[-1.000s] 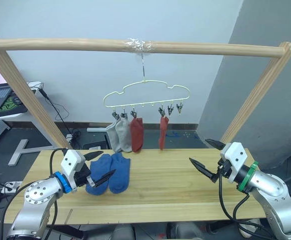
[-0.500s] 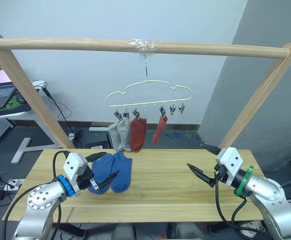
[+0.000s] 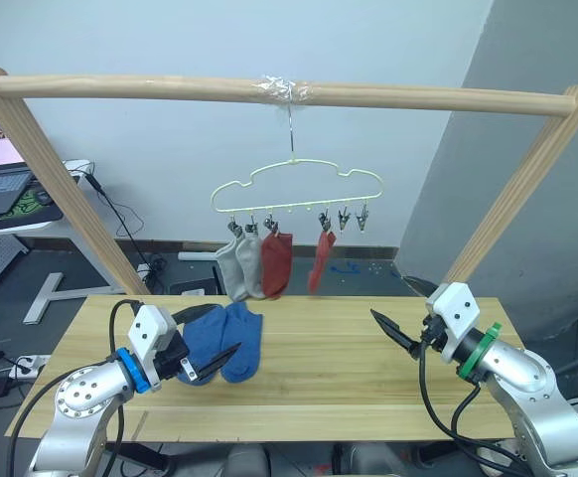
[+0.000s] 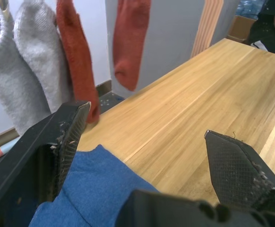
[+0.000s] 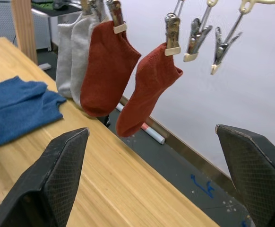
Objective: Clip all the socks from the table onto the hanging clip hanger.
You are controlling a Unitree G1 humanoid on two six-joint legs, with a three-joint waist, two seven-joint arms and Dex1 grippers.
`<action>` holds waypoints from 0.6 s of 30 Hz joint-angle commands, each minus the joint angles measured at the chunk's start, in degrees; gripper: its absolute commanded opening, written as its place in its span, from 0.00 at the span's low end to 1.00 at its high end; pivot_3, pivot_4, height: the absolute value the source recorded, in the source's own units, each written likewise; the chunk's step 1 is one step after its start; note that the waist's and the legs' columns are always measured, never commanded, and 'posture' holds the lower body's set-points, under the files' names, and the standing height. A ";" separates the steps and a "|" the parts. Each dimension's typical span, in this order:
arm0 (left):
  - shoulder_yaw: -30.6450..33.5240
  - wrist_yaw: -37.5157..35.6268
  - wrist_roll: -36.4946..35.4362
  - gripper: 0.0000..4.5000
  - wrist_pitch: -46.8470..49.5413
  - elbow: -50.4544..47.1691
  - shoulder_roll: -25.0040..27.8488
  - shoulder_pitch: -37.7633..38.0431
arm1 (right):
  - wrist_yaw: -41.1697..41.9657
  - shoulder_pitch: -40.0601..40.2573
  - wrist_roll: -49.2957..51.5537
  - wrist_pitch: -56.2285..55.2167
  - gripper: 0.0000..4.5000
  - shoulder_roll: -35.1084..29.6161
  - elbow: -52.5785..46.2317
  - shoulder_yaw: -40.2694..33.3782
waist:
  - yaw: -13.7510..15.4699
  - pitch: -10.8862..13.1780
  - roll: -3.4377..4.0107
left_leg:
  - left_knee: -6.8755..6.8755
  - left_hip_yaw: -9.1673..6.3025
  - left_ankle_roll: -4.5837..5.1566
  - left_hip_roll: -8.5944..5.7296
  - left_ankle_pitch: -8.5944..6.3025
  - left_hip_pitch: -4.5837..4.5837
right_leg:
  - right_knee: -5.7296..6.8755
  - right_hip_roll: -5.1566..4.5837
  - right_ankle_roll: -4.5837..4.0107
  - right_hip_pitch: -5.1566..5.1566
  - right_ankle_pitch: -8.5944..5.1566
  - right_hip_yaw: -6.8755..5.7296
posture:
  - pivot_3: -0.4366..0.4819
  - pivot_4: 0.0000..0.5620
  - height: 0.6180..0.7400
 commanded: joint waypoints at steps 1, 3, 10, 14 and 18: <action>0.74 -0.10 -0.79 1.00 -0.74 -1.04 0.12 -1.21 | -0.47 -1.30 0.90 -0.13 1.00 0.41 -1.86 -0.68 | 0.00 0.02 0.02 | 0.00 0.00 0.00 0.00 0.00 0.00 | 0.00 0.00 0.00 0.00 0.00 0.00 | 0.50 0.12 0.62; 0.82 0.04 -0.90 1.00 -0.84 -0.67 -0.15 -1.43 | -0.39 -1.22 0.73 -0.20 1.00 0.52 -1.72 -0.71 | 0.00 0.04 0.04 | 0.00 -0.01 0.00 0.00 0.00 0.00 | -0.01 0.00 0.00 0.00 -0.01 -0.01 | 0.50 0.12 0.62; 1.87 1.46 -1.49 1.00 -2.06 0.14 -1.89 -1.44 | -0.92 -1.02 2.56 0.91 1.00 1.84 -1.64 -2.13 | -0.02 0.08 0.10 | -0.03 -0.01 0.00 0.00 0.00 -0.01 | -0.01 0.00 -0.02 -0.01 -0.02 -0.01 | 0.50 0.12 0.62; 2.87 3.60 -1.18 1.00 -3.21 0.54 -3.77 -2.17 | -2.92 -1.12 1.27 -0.41 1.00 2.51 -1.43 -2.81 | -0.01 0.08 0.10 | -0.03 -0.01 0.00 0.00 0.00 -0.02 | -0.01 0.00 -0.02 -0.01 -0.01 -0.01 | 0.50 0.12 0.62; 1.73 4.75 0.80 1.00 -4.83 0.24 -4.39 -2.27 | -6.02 -0.34 -0.78 -3.04 1.00 4.11 -0.29 -3.22 | -0.01 0.10 0.12 | -0.03 -0.01 0.00 0.00 0.00 -0.01 | -0.02 0.00 -0.02 -0.02 -0.02 -0.01 | 0.49 0.12 0.62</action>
